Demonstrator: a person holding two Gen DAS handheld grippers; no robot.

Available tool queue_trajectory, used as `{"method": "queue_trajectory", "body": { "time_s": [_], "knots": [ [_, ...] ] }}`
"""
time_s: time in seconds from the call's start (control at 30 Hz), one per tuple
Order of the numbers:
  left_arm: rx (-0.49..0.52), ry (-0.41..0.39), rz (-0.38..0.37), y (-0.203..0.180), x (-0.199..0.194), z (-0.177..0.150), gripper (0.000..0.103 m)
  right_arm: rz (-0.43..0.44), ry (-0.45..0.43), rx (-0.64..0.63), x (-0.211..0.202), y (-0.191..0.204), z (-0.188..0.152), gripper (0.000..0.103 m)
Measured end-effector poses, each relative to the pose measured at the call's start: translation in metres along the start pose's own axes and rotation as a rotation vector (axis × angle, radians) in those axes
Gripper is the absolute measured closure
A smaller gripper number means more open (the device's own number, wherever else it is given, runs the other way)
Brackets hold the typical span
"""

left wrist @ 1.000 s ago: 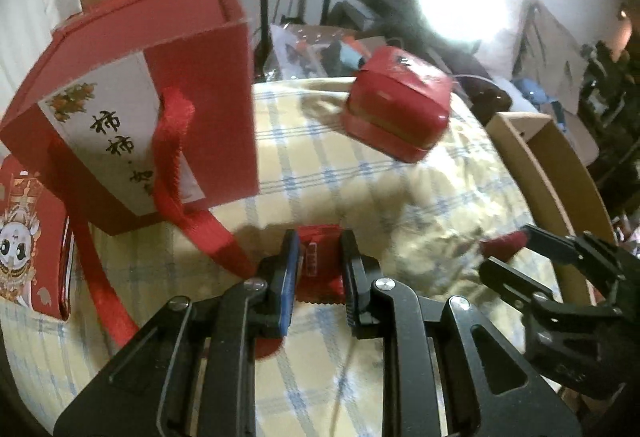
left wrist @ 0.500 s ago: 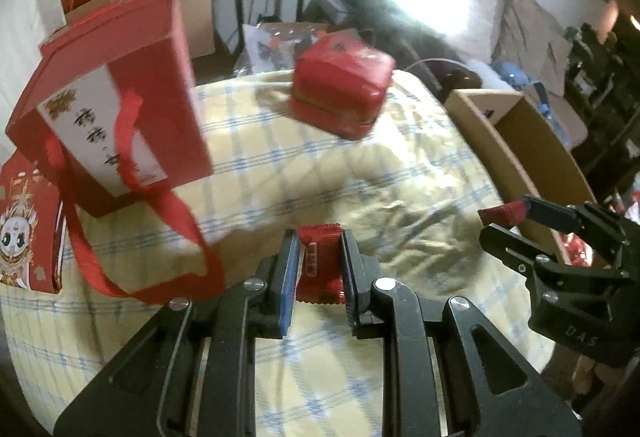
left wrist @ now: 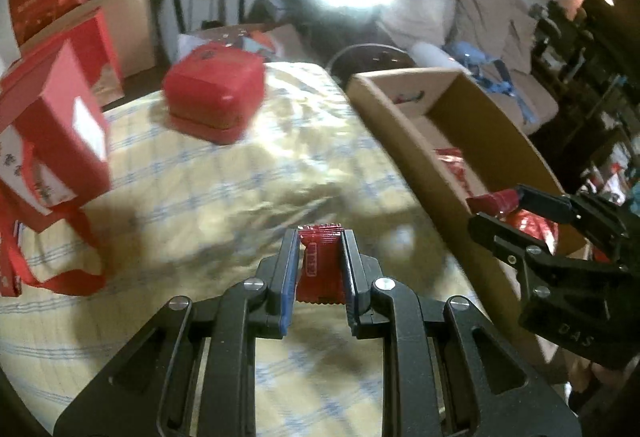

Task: Organize objects
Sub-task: 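Carry the tube and candy packet over the cardboard box and open both grippers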

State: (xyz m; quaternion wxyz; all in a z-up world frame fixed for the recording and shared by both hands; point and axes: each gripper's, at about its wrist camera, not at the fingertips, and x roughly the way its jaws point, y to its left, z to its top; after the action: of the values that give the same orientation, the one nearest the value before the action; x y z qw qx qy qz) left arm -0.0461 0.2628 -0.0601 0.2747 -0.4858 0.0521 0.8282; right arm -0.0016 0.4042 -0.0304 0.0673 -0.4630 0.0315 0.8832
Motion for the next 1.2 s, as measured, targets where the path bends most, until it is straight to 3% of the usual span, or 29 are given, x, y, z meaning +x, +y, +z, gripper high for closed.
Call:
{"method": "queue_trajectory", "body": {
  "time_s": [0.43,0.7,1.03,1.1,1.2],
  "knots": [
    [0.092,0.034,-0.095,-0.092,0.015,0.013,0.084,-0.081,0.032,0.121,-0.011,-0.095,-0.02,0.042],
    [0.127,0.079,-0.122,-0.128,0.04,0.021,0.084,-0.097,0.075,0.167,0.002,-0.126,-0.029,0.042],
    [0.151,0.114,-0.125,-0.146,0.07,0.028,0.083,-0.132,0.115,0.203,0.028,-0.144,-0.031,0.041],
    [0.15,0.114,-0.121,-0.146,0.071,0.029,0.083,-0.139,0.117,0.213,0.03,-0.148,-0.031,0.034],
    [0.144,0.108,-0.127,-0.143,0.07,0.029,0.071,-0.145,0.112,0.216,0.03,-0.148,-0.03,0.032]
  ]
}}
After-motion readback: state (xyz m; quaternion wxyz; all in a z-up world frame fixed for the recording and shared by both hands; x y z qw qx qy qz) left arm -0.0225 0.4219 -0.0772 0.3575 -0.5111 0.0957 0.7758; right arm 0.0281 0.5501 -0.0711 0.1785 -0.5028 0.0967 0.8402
